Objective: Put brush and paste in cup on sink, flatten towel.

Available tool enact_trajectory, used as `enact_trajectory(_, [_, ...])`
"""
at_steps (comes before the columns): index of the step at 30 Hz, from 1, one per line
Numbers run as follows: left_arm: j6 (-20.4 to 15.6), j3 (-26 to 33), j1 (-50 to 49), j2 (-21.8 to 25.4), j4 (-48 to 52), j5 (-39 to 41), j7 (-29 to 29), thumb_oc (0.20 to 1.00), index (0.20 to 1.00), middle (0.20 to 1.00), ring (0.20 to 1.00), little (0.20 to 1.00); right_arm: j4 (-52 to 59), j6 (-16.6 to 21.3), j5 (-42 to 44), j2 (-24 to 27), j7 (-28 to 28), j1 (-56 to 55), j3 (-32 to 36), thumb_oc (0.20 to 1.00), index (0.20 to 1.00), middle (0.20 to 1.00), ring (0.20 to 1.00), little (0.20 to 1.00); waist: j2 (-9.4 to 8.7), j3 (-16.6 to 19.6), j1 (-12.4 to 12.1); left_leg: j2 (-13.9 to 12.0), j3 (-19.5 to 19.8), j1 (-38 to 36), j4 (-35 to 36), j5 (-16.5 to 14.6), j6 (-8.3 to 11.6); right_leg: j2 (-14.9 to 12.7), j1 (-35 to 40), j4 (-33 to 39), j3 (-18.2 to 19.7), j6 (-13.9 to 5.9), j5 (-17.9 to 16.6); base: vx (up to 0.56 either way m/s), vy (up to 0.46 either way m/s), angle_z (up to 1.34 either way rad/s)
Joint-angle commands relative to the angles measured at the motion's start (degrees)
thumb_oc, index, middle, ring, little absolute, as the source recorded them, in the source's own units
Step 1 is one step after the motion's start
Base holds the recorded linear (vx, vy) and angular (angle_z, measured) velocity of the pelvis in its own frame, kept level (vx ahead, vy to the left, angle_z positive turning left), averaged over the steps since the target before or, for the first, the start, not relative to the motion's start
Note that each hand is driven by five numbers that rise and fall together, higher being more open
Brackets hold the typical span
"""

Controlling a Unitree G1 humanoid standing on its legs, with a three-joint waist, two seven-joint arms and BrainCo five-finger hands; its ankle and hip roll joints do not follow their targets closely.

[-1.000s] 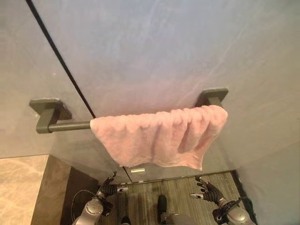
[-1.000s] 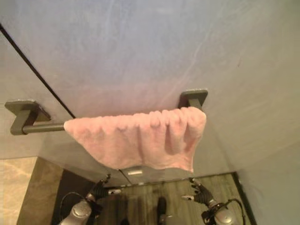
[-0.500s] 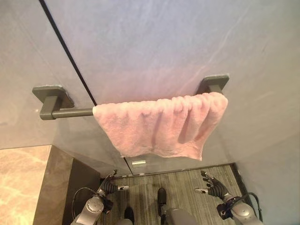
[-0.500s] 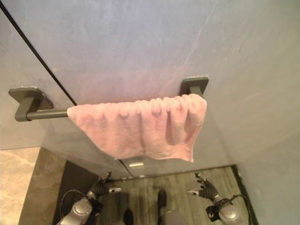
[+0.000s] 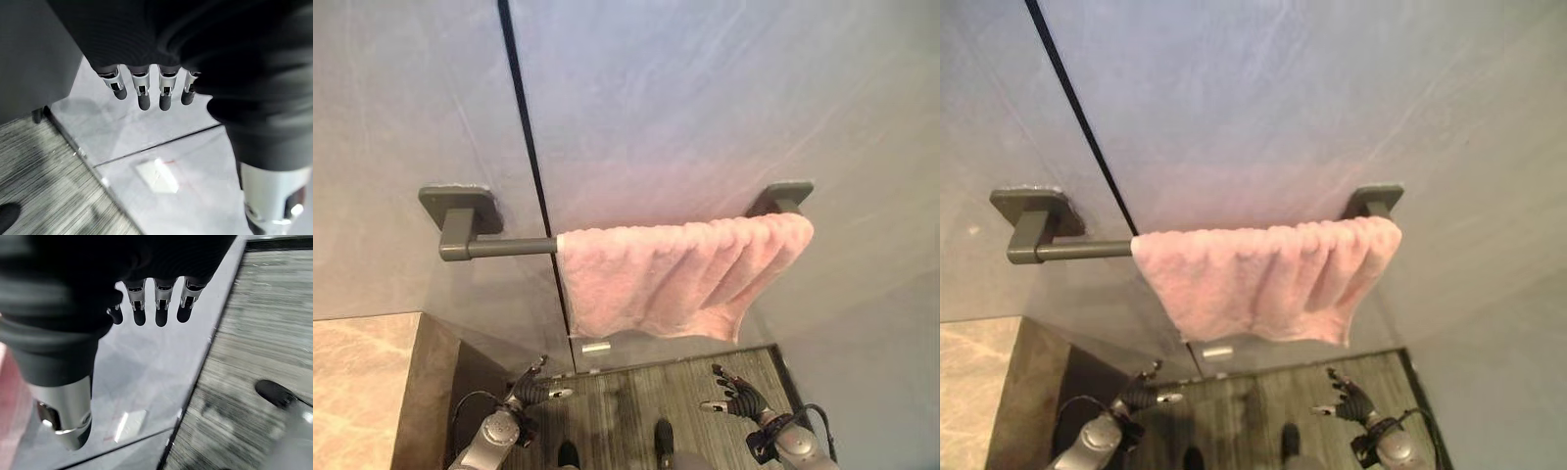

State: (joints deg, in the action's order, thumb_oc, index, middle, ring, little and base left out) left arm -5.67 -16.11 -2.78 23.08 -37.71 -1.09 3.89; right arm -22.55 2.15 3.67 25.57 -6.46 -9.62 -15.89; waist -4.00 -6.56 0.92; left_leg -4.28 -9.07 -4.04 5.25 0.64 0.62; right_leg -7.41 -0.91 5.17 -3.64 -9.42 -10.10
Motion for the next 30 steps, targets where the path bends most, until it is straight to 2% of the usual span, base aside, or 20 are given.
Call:
enact_trajectory(1, [-2.2,1.7,-0.1,1.3,0.6,0.1,0.2,1.0,1.0,1.0,1.0,1.0,4.2,1.4,1.4,2.0,1.2,-0.6,4.5,1.0,1.0,1.0,1.0,1.0,-0.56,1.2,0.5,0.6,1.7,3.5,-0.2,3.0,3.5,1.4,1.5,-2.5,-1.3,0.26,6.3,0.01,-0.098,0.26])
enact_trajectory(11, [-4.1,5.2,-5.3,6.2,10.7,-2.5,-0.8,1.0,1.0,1.0,1.0,1.0,12.5,4.2,6.3,5.4,1.5,-3.4,12.2,1.0,1.0,1.0,1.0,1.0,0.22,2.1,0.5,0.0,2.7,3.4,-0.2,3.5,4.59,1.9,3.4,-0.6,-2.6,0.66,6.7,-0.01,-0.024,0.08])
enact_trajectory(14, [-5.6,8.2,-8.8,9.5,16.1,-3.1,-2.2,1.0,1.0,1.0,1.0,1.0,16.8,5.0,8.2,7.9,-0.1,-5.5,16.2,1.0,1.0,1.0,1.0,1.0,0.35,2.6,0.4,-0.1,3.0,3.6,-0.2,3.5,4.89,1.7,3.6,-0.5,-2.8,0.61,6.6,-0.01,0.007,0.03])
enact_trajectory(18, [-6.8,9.5,-10.0,12.3,19.8,-2.5,-3.1,1.0,1.0,1.0,1.0,1.0,18.6,5.8,13.0,10.8,-2.4,-5.2,17.4,1.0,1.0,1.0,1.0,1.0,0.41,2.9,0.1,-0.1,2.9,3.6,-0.2,3.4,5.16,1.5,3.9,-0.5,-3.2,0.51,6.6,0.0,0.01,0.02])
enact_trajectory(22, [-7.4,9.2,-7.4,14.4,21.6,-1.3,-3.1,1.0,1.0,1.0,1.0,1.0,18.1,5.5,16.2,14.7,-4.1,-2.0,14.8,1.0,1.0,1.0,1.0,1.0,0.37,3.2,-0.1,0.0,3.2,3.4,-0.2,3.4,5.35,1.2,4.2,-0.5,-3.6,0.44,6.5,-0.03,0.028,0.11])
enact_trajectory(23, [-7.5,8.1,-4.3,15.3,22.0,-0.2,-2.8,1.0,1.0,1.0,1.0,1.0,18.0,5.0,16.3,17.6,-4.8,1.1,12.3,1.0,1.0,1.0,1.0,1.0,0.28,3.6,-0.3,0.1,3.3,3.6,-0.2,3.5,5.45,1.1,4.2,-0.4,-3.7,0.45,6.4,-0.02,0.019,0.11])
enact_trajectory(24, [-7.6,8.1,-4.2,15.3,21.9,-0.2,-2.8,1.0,1.0,1.0,1.0,1.0,17.9,5.0,16.3,17.6,-4.8,1.3,12.3,1.0,1.0,1.0,1.0,1.0,0.29,3.5,-0.3,0.1,3.3,3.6,-0.2,3.5,5.44,1.1,4.2,-0.4,-3.7,0.45,6.4,-0.05,0.033,0.07])
enact_trajectory(25, [-7.7,6.3,-0.4,15.4,21.8,1.0,-2.4,1.0,1.0,1.0,1.0,1.0,16.8,4.6,15.9,19.7,-4.7,6.0,9.6,1.0,1.0,1.0,1.0,1.0,0.15,3.8,-0.5,0.1,3.5,3.6,-0.2,3.4,5.43,1.0,4.3,-0.4,-3.8,0.49,6.4,-0.03,0.019,0.04])
enact_trajectory(30, [-7.7,2.7,6.8,13.8,20.9,4.6,-1.6,1.0,1.0,1.0,1.0,1.0,13.5,3.7,16.1,19.5,-4.1,15.2,2.8,1.0,1.0,1.0,1.0,1.0,0.14,4.1,-0.7,0.3,3.4,3.3,-0.2,3.3,5.3,0.8,4.6,-0.5,-3.6,0.6,6.3,-0.01,0.012,0.02])
